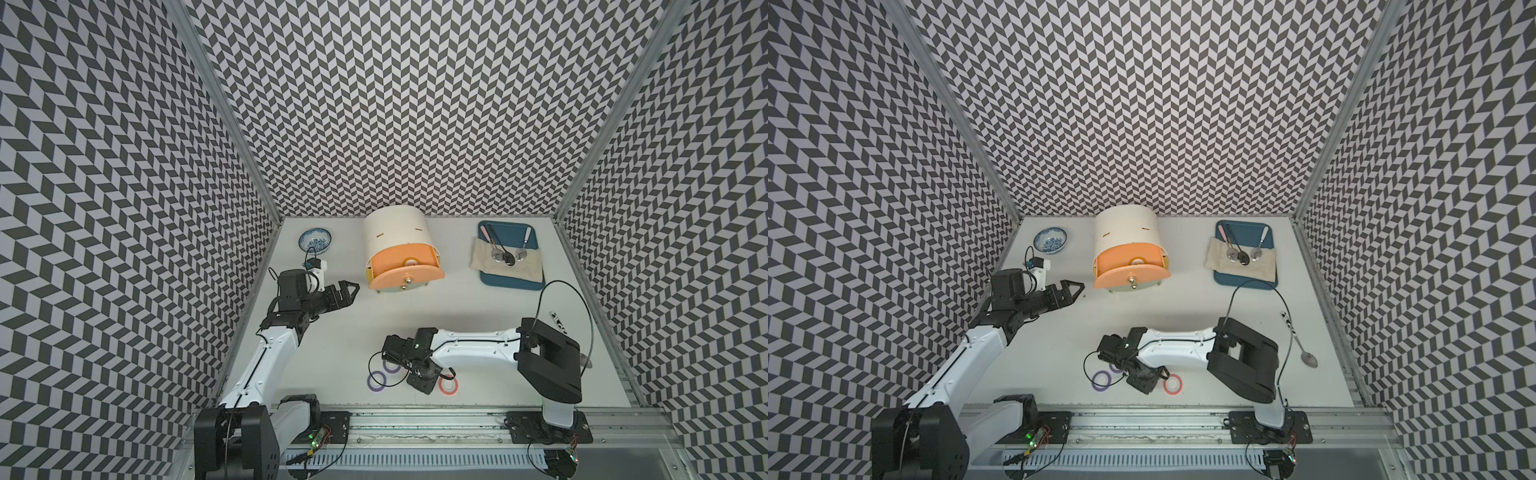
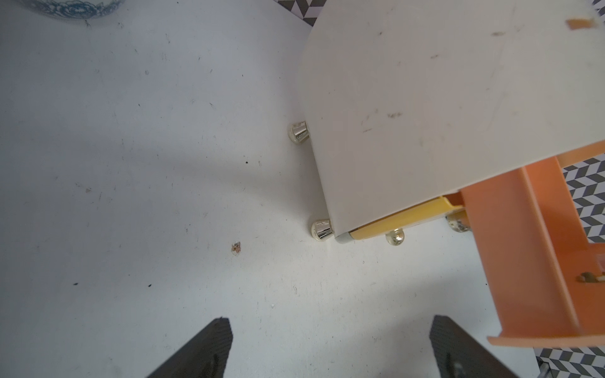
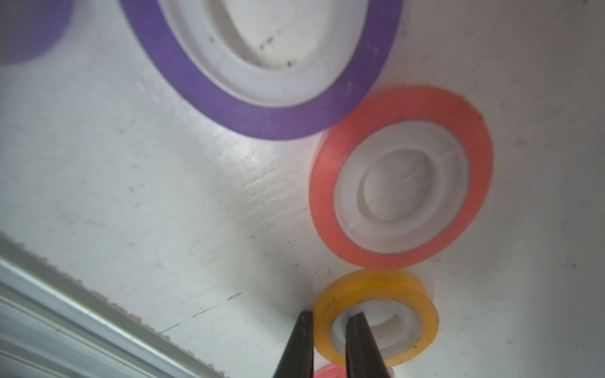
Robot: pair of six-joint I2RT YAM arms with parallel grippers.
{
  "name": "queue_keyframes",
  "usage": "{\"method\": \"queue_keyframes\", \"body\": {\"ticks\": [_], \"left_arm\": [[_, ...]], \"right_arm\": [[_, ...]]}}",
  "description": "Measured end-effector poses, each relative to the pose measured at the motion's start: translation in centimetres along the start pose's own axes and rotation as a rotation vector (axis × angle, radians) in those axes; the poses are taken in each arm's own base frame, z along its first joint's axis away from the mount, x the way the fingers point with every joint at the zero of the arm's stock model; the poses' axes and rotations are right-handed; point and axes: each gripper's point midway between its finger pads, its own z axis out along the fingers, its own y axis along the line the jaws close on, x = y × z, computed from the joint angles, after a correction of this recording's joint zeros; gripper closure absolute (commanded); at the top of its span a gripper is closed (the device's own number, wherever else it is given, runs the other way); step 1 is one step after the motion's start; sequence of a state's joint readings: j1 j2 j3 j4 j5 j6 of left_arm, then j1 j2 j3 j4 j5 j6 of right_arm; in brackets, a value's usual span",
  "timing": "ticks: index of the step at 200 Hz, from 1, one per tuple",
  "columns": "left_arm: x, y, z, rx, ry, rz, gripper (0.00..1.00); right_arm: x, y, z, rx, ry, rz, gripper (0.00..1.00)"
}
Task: Place the transparent tape into the drawer according to color
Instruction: Pick up the tape at the center of the board.
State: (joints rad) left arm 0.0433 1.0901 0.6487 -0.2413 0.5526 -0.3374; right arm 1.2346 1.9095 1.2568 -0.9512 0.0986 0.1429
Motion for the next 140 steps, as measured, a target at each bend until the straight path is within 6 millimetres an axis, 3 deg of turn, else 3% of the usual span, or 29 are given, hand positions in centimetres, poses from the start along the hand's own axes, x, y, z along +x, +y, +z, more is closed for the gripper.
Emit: {"method": "queue_keyframes", "body": {"ticks": [71, 140], "left_arm": [[0.0, 0.0, 0.0, 0.001, -0.001, -0.001, 0.00], [0.0, 0.0, 0.0, 0.003, 0.000, -0.002, 0.00]], "right_arm": [[-0.4, -1.2, -0.6, 0.017, -0.004, 0.044, 1.00], [-1.7, -2.3, -4.9, 0.006, -0.087, 0.087, 1.00]]}}
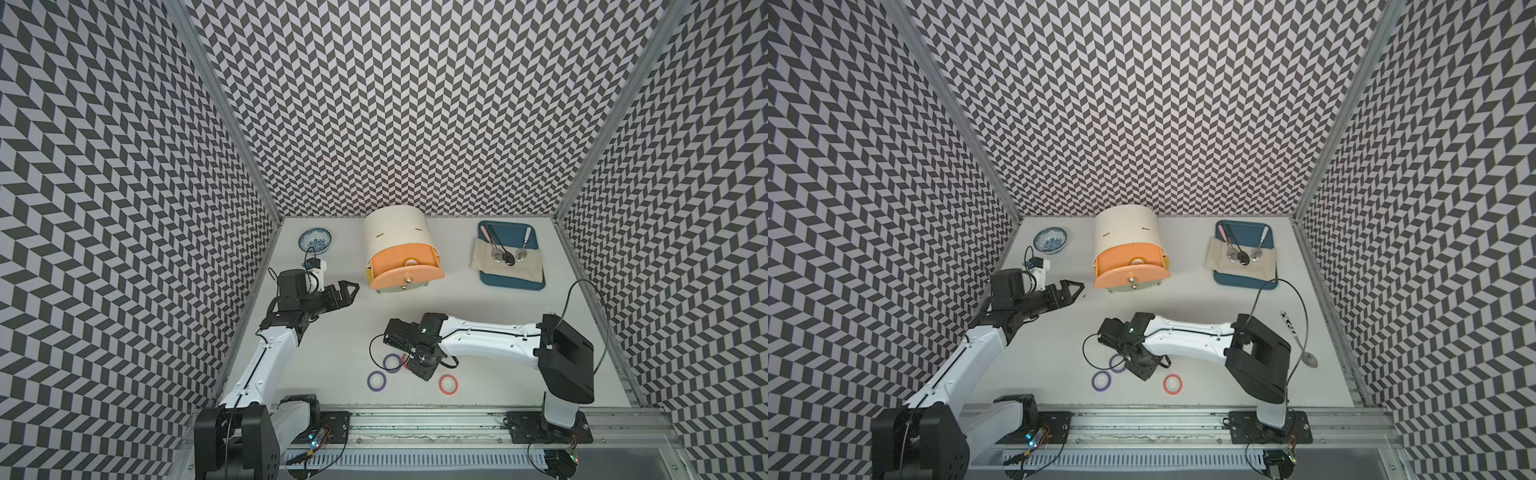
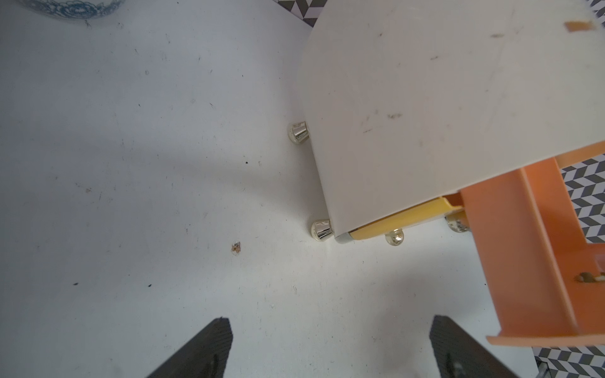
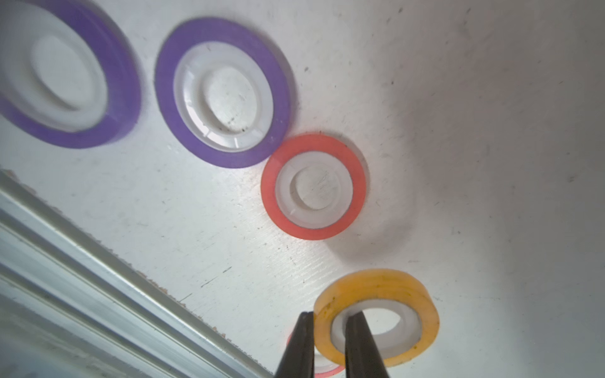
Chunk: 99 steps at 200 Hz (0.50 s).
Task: Place the transparent tape into the drawer according to color
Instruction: Pick up the tape at the center of the board, then place the tape in the drawer.
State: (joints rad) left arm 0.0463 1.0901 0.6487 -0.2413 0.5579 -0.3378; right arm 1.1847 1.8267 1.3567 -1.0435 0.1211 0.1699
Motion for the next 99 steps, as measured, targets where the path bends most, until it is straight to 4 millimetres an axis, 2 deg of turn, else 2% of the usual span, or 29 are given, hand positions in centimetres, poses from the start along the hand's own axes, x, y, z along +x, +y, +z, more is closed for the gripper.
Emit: {"method": "queue_keyframes", "body": {"ticks": [99], "left_arm": [[0.0, -0.1, 0.0, 0.004, 0.001, 0.000, 0.00]], "right_arm": [[-2.8, -1.7, -8.9, 0.006, -0.155, 0.067, 1.00]]}}
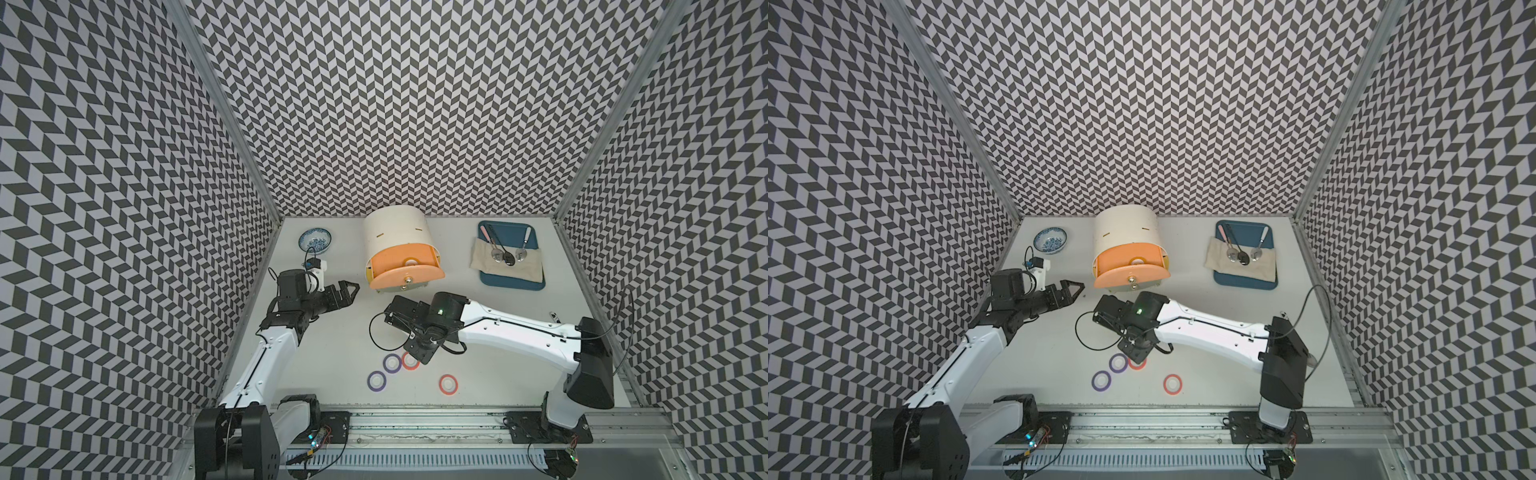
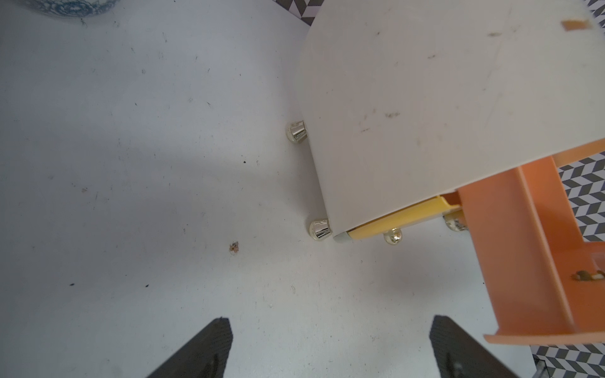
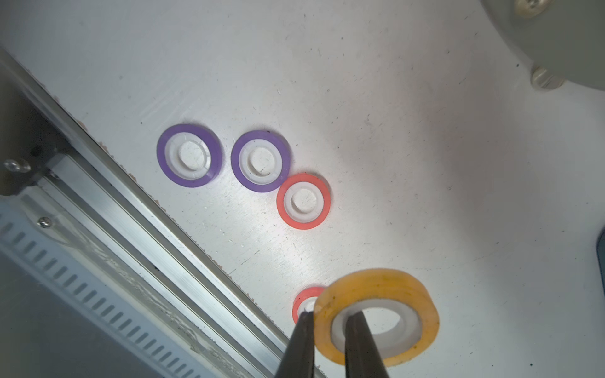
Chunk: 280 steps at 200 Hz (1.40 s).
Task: Place the transparent tape into the drawer according to color
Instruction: Place the tape in the drawer.
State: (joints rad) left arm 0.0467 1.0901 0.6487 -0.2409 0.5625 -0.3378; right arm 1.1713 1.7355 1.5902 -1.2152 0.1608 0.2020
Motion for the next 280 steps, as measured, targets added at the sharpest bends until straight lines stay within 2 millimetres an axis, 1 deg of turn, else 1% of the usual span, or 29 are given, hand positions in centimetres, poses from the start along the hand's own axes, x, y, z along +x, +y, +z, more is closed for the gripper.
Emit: {"method": "queue_keyframes", "body": {"ticks": [47, 80, 106, 120, 134, 172, 197, 213, 233, 280], "left_arm": [[0.0, 0.0, 0.0, 0.001, 0.000, 0.000, 0.00], [0.0, -0.1, 0.0, 0.005, 0.001, 0.000, 0.00], [0.0, -0.2, 0.0, 0.011, 0.003, 0.000, 0.00], [0.1, -0.2, 0.0, 0.014, 0.004, -0.001, 0.00], [0.1, -0.3, 0.0, 0.019, 0.005, -0.003, 0.00], [0.3, -0.4, 0.1, 0.026, 0.009, -0.004, 0.00], [0.5, -0.2, 0.1, 0.026, 0.013, -0.009, 0.00], [0.6, -0.2, 0.1, 0.025, 0.015, -0.010, 0.00], [0.6, -0.2, 0.1, 0.025, 0.015, -0.010, 0.00], [0.6, -0.3, 0.1, 0.030, 0.015, -0.009, 0.00]], "right_arm": [[-2.5, -0.9, -4.2, 0.015, -0.095, 0.030, 1.00], [-4.1, -2.1, -6.9, 0.022, -0.171, 0.069, 1.00], [-6.0, -3.8, -9.2, 0.038, -0.255, 0.118, 1.00], [-7.2, -5.1, -10.5, 0.052, -0.310, 0.155, 1.00], [-8.2, -6.6, -11.3, 0.071, -0.359, 0.187, 1.00], [-10.4, -10.3, -12.7, 0.105, -0.471, 0.260, 1.00], [-11.9, -11.8, -14.0, 0.116, -0.544, 0.286, 1.00], [-12.7, -12.1, -14.6, 0.116, -0.585, 0.291, 1.00], [-13.6, -12.3, -14.6, 0.112, -0.613, 0.289, 1.00], [-15.7, -12.2, -12.5, 0.113, -0.619, 0.266, 1.00]]}}
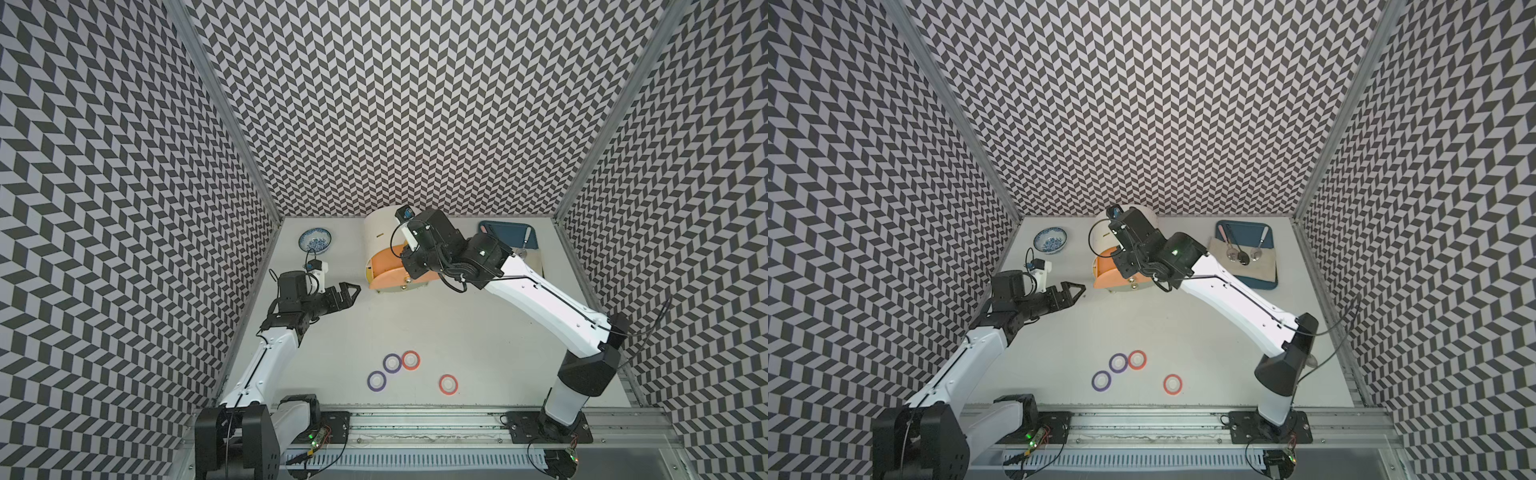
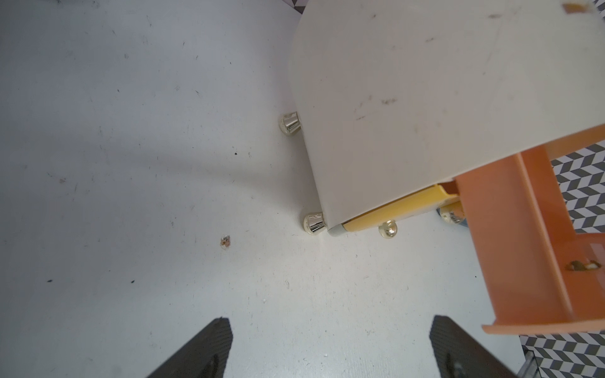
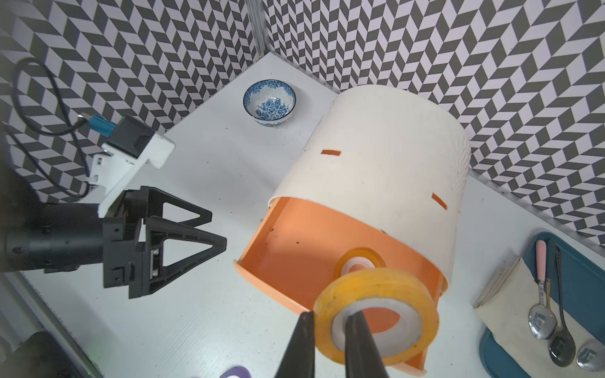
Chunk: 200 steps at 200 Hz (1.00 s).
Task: Place the transparent tape into the drawer according to color
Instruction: Place the tape in the drawer.
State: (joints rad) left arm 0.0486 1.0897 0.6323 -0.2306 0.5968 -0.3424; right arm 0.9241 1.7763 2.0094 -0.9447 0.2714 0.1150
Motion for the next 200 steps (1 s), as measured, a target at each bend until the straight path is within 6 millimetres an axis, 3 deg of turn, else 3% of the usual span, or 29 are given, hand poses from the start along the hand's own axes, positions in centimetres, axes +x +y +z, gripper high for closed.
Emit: {"method": "queue_keyframes", "body": {"ticks": [145, 200], "left_arm": [[0.0, -0.6, -0.1, 0.033, -0.007, 0.012, 0.00], [0.1, -0.6, -0.1, 0.033, -0.007, 0.012, 0.00]], "right_arm": [[2.3, 0.5, 4.4, -0.015, 0.057, -0.012, 1.00], [2.6, 0.8, 5.0, -0.021, 0.069, -0.020, 0.59]]}}
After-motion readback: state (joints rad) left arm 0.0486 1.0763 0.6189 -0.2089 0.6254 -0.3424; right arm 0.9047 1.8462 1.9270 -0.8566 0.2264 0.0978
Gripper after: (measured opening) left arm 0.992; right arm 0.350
